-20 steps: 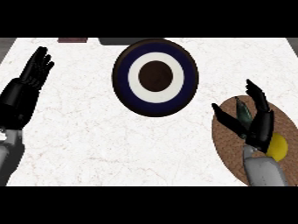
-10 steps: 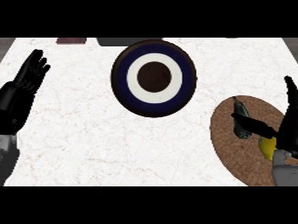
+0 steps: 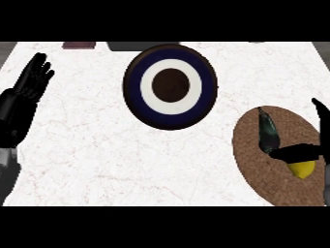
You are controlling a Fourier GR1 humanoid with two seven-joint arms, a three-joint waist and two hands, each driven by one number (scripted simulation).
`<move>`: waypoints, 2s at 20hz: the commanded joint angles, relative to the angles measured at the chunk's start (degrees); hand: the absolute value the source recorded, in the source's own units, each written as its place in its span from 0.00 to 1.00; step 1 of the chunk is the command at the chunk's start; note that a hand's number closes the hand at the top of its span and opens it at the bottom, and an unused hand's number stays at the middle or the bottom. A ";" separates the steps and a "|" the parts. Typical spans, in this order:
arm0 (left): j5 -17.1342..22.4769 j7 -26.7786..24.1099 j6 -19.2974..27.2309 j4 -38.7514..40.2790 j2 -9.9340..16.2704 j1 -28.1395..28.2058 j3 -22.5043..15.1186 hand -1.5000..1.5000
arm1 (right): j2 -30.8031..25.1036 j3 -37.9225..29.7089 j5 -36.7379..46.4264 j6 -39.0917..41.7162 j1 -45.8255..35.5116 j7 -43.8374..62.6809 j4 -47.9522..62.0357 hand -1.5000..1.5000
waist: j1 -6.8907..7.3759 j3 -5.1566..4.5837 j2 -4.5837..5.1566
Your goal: Pick the lemon from the placemat and place it in the plate
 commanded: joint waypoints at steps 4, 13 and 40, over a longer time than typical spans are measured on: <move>-1.47 3.16 1.37 0.06 -1.60 -3.38 -0.73 0.50 | -3.88 -2.56 -9.69 19.70 -6.88 19.98 -5.18 0.00 | 0.48 0.31 0.42; -2.54 -0.11 -0.87 1.22 -2.37 -2.11 0.20 0.50 | -3.59 -0.95 -3.91 16.19 -2.21 16.78 2.59 0.00 | 0.78 0.39 0.72; -6.86 1.75 -5.63 -1.18 -7.35 -0.38 5.33 0.50 | 5.09 -4.39 3.86 12.73 1.74 5.06 14.54 1.00 | 0.82 0.40 0.47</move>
